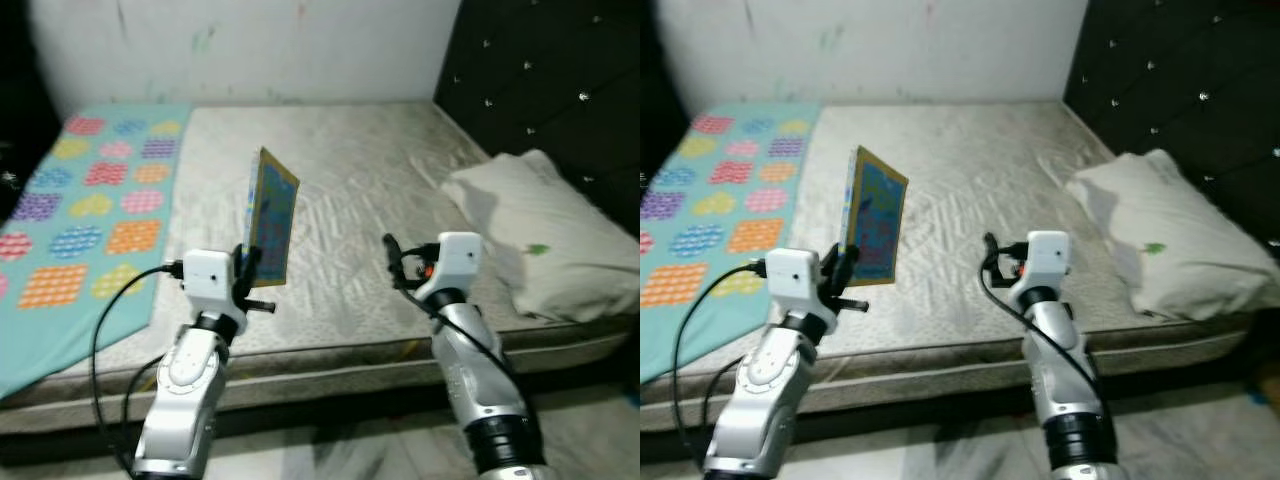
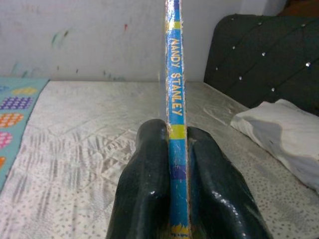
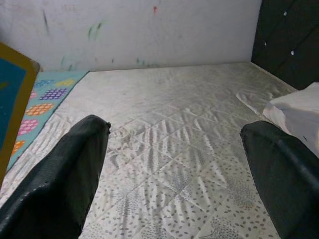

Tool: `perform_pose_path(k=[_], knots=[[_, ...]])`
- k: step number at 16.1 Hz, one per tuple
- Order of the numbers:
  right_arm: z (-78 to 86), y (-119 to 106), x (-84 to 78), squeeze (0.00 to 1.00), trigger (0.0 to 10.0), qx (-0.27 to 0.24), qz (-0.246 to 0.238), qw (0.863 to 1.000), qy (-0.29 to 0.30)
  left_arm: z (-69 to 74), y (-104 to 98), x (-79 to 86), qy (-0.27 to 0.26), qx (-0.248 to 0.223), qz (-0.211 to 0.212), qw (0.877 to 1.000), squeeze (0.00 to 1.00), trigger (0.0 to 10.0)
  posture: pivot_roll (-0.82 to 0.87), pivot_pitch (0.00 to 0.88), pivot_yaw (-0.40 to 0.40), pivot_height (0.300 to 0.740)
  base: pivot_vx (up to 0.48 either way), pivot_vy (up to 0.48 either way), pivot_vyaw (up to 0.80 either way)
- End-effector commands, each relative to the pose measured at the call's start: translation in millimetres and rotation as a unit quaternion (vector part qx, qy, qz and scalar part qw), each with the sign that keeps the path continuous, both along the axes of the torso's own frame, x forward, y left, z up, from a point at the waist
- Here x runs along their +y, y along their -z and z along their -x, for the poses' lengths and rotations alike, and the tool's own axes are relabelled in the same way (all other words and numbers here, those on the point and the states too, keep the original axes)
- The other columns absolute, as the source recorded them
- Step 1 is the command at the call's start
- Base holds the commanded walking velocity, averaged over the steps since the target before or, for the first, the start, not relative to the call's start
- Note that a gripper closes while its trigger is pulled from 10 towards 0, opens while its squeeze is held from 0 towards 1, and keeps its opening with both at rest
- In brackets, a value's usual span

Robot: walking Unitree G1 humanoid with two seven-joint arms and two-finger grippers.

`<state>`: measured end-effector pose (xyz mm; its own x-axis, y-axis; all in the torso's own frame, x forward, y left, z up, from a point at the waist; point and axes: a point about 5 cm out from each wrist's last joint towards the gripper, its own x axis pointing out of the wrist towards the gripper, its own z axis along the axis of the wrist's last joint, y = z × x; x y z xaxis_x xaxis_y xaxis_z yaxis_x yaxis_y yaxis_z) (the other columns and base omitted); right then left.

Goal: Clean up the room

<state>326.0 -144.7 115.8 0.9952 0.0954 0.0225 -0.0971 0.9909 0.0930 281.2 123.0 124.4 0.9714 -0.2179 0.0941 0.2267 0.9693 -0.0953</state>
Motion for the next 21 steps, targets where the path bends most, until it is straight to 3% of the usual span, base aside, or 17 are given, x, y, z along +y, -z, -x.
perform_pose_path(k=[1,10,15,21], knots=[[-1.8,-4.2,2.3,0.0,10.0,-0.008,-0.004,1.0,-0.005,-1.6,-13.8,0.5,0.005,-0.035,0.004,0.999,0.0,10.0,-0.02,0.015,-0.065,0.74,0.27,0.0,0.0],[-1.0,-2.4,0.6,0.0,10.0,-0.007,-0.006,1.0,-0.004,-1.5,-13.2,0.3,0.007,-0.033,0.002,0.999,0.0,10.0,-0.02,0.02,-0.064,0.74,0.301,0.0,0.0],[4.9,2.1,-0.8,0.0,10.0,-0.003,0.002,1.0,-0.001,-1.3,-7.8,3.5,-0.01,-0.016,-0.015,1.0,0.0,10.0,-0.02,0.02,-0.064,0.74,0.0,0.0,0.0],[3.9,-0.2,0.3,0.0,10.0,-0.01,0.011,1.0,-0.008,-1.9,-10.3,2.0,-0.006,-0.021,-0.009,1.0,0.0,10.0,-0.02,0.016,-0.067,0.74,0.0,0.0,0.51]])
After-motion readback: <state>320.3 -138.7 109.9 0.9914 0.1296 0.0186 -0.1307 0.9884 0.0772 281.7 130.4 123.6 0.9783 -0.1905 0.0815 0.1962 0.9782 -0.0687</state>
